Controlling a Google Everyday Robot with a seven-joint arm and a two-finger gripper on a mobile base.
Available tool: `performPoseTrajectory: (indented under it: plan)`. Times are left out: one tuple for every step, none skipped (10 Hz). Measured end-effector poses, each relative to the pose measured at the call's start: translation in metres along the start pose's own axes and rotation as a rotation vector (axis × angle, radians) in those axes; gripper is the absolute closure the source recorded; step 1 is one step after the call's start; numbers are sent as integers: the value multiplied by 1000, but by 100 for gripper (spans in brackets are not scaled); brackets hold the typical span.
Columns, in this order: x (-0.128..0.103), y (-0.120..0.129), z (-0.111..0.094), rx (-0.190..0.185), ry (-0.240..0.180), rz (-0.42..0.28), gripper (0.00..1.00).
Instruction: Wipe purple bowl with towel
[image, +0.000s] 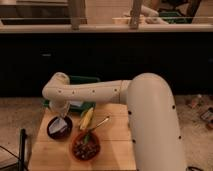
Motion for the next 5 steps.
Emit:
performPoseTrajectory:
  plan:
    - [-2,-11,2,7,-5,-35,100]
    - [-6,-22,3,14,-11,-72,100]
    - [-11,-28,4,20,-17,-108,100]
    - [-20,-31,2,28,-22,-144,100]
    - [-31,-33,0,33,-30,-171,100]
